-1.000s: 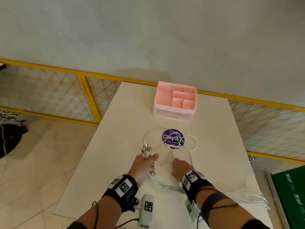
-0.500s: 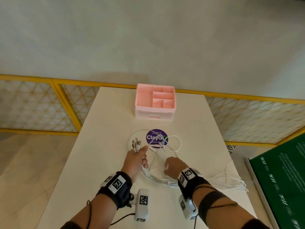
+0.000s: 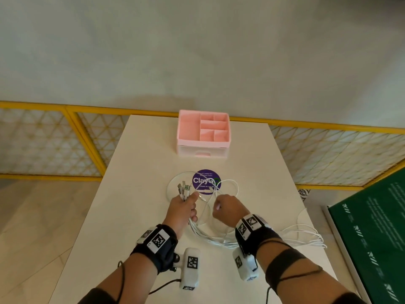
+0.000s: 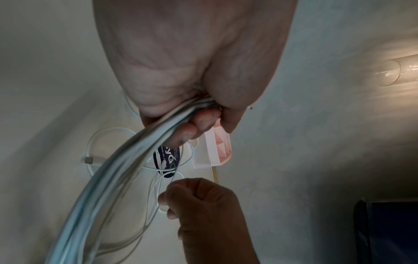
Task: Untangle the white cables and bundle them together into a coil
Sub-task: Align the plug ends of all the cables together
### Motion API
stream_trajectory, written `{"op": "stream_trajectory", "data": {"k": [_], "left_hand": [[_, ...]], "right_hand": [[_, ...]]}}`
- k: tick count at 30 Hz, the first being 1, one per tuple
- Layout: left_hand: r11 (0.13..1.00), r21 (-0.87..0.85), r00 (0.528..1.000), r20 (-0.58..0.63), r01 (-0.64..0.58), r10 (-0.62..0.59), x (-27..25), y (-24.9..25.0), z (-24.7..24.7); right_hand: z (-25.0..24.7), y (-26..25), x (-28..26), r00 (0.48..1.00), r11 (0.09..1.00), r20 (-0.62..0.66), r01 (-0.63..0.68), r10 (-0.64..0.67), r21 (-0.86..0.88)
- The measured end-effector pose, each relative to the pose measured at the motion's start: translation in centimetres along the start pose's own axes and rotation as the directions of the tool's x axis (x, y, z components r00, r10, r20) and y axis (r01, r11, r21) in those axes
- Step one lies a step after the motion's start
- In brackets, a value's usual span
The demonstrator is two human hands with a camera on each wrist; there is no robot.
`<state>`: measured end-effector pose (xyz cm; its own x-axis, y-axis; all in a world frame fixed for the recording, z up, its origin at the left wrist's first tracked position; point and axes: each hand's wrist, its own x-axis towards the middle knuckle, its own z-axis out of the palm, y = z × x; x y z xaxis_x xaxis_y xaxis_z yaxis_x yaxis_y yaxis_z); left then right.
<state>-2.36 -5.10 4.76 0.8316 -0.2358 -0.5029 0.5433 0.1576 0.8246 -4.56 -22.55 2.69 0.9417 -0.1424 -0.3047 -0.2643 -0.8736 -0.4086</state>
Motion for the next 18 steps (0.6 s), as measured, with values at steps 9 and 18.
{"op": "stream_trajectory", "data": {"k": [9,18], "left_hand": [[0.994,0.043,0.994,0.032,0.104,-0.105,-1.2,-0.3,0.2],[0.996,0.025,0.996,0.012,0.088,-0.088,-1.5,0.0,0.2]], "right_hand": [[4.2,1.6,-1.0,0.974,0.972,0.193,-0.073,0.117,-0.222],[1.7,0.1,-2.2,0.996,0.998,0.062,-0.061,0.061,-0.013]]}}
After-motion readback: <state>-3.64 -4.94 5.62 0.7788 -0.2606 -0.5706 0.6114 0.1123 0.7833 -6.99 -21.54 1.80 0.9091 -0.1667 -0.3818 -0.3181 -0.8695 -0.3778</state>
